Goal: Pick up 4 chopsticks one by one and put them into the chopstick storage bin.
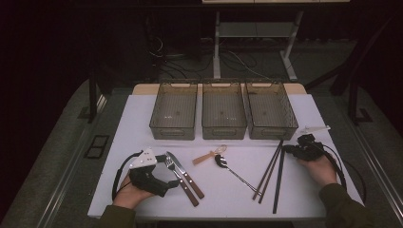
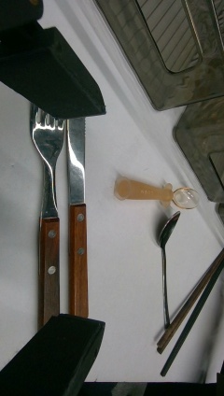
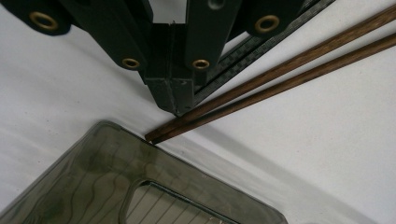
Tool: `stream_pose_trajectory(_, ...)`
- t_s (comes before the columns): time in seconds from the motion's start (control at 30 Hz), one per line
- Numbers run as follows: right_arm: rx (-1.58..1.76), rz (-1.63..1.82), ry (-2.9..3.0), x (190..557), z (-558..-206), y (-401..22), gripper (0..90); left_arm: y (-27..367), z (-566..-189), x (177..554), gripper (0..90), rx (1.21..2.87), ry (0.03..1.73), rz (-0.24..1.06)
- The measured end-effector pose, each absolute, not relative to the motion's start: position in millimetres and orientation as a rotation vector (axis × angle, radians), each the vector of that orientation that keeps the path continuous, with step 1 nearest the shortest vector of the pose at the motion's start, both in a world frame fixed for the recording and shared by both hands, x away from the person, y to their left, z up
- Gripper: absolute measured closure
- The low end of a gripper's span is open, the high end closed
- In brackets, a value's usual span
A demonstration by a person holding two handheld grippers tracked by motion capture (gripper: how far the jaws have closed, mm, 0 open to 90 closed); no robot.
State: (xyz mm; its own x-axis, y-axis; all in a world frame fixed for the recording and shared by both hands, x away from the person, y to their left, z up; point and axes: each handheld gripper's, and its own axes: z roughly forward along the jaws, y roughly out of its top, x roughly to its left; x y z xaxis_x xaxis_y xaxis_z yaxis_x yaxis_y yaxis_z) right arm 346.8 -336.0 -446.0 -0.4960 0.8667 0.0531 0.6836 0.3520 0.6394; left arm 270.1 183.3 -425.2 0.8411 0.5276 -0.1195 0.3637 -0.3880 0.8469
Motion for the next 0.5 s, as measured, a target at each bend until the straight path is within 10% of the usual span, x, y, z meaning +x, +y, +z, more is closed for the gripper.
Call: stream_pose_trajectory(0.5, 1.369, 0.882, 2.328, 350.9, -446.3, -327.2, 89.9, 183.4, -425.3, 270.2, 0.0, 2.021, 0.655, 0.205)
